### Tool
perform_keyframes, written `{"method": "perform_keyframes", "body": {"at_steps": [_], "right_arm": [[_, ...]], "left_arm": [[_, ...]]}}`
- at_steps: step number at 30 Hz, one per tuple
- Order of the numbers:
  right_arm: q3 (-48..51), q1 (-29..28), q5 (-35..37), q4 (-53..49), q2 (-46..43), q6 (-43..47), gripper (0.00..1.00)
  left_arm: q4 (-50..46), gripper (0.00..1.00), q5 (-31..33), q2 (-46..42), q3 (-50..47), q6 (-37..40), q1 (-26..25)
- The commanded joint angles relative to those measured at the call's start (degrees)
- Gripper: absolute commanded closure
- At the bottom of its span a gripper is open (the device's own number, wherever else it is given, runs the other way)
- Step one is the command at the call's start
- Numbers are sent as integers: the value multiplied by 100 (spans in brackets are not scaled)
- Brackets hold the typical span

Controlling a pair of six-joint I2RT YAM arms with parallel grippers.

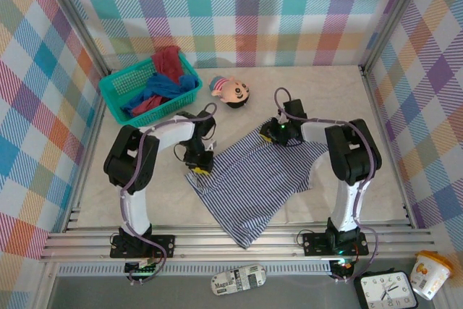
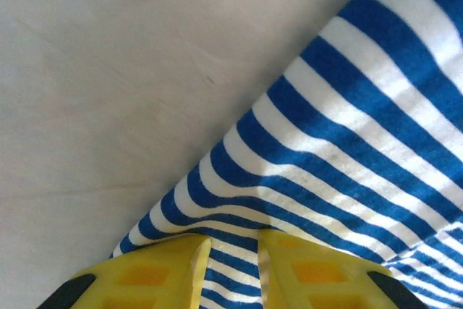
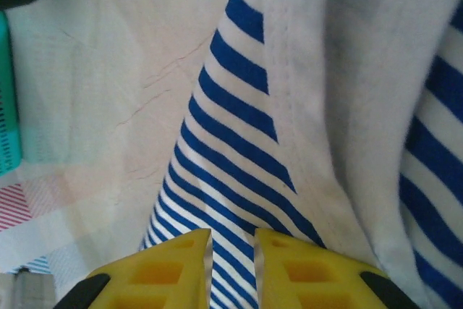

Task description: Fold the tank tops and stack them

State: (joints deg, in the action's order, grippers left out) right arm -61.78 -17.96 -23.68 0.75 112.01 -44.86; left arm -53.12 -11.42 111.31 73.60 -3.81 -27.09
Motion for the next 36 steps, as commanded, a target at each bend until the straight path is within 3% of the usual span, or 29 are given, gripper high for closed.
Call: {"method": "perform_keyframes", "body": {"at_steps": [1,12,15,20,24,26,29,31,36], "right_arm": [[-373,-133,166,-347,349,260,77],[-1671,-177,254,-623,1068,412,70],[-1704,-42,225,-788,876,646,66],[-1287,56,201,-1404,-51,1274,55],[-446,119,513,-2072,-1097,1234,47],[-17,117,776,-2559,-1630,1133,46],[558,106,1129,-3179,-2390,951,44],[911,67,1340,-3541,-2866,751,44],[1502,-131,1542,-4180,-3690,103,43]], "left_arm": [[11,73,839,494,253,286,244],[-241,72,1738,1372,2096,439,516],[-325,71,1937,1490,2496,421,513],[-623,60,1582,1084,2645,404,508],[-730,52,1014,141,1943,388,337],[-638,48,560,-471,1308,414,113],[-576,45,360,-1206,423,263,-370],[-472,44,219,-1589,-134,-90,-703],[-506,44,569,-2249,-1137,-1549,-1458]]}}
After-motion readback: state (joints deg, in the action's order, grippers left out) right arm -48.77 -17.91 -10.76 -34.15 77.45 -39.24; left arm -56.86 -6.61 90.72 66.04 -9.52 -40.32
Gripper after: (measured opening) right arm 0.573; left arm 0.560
